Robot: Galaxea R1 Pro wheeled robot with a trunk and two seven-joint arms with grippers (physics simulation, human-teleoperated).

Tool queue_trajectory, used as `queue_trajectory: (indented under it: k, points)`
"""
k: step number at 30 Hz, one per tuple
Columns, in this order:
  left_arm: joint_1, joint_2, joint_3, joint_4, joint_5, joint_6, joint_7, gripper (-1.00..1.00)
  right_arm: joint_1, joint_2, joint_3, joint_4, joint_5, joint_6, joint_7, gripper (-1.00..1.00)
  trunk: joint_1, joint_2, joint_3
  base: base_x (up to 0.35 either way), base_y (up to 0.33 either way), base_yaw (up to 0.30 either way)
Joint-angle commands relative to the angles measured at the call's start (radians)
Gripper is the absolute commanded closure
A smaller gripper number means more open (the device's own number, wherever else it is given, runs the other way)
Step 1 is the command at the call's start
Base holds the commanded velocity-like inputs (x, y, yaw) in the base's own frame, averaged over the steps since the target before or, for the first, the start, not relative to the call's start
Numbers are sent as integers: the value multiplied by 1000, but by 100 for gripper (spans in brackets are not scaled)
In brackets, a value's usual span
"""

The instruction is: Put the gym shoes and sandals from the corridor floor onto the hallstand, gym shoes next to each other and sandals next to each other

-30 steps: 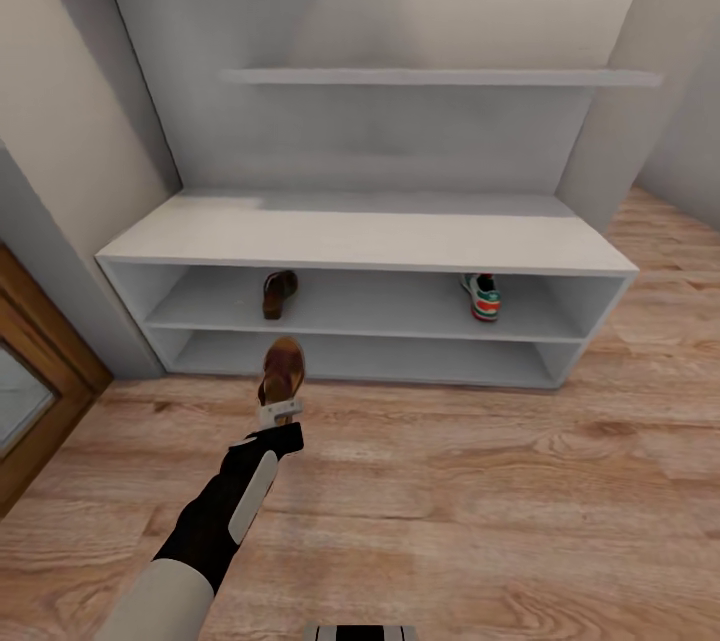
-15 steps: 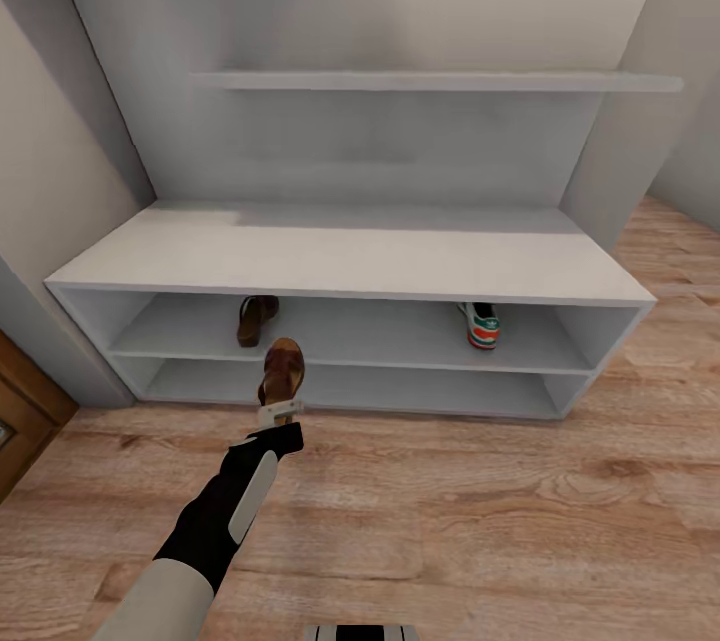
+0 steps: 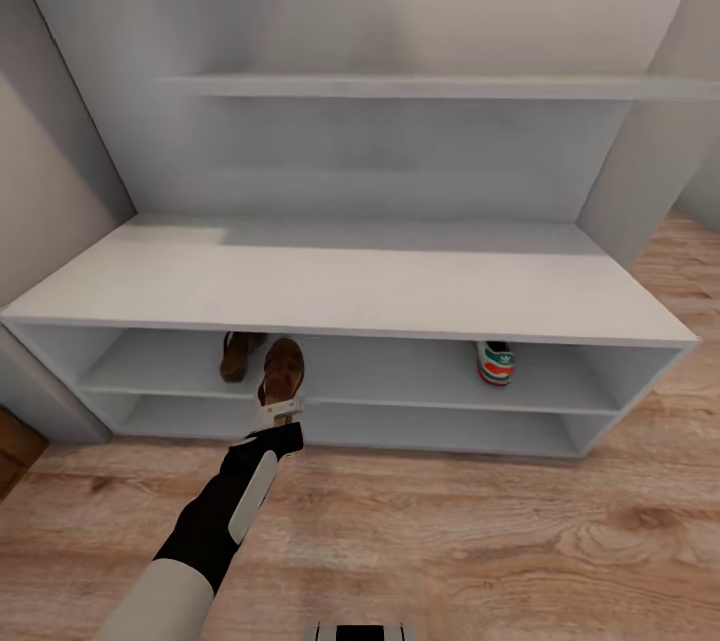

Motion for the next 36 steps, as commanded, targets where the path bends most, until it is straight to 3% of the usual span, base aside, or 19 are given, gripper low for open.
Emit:
queue_trajectory:
  k: [1,15,36]
  points:
    - [0,0,-2,-2,7,4,6,100,-1,0,0,-1,4,5,0,100,0,0,-1,347,0,0]
    - [-1,0,-2,-2,7,4,6,100,-1,0,0,-1,4,5,0,100,0,0,-1,328,0,0]
    - [-1,0,-3,-2,7,4,6,100,-1,0,0,-1,4,5,0,100,0,0,-1,53,68,0]
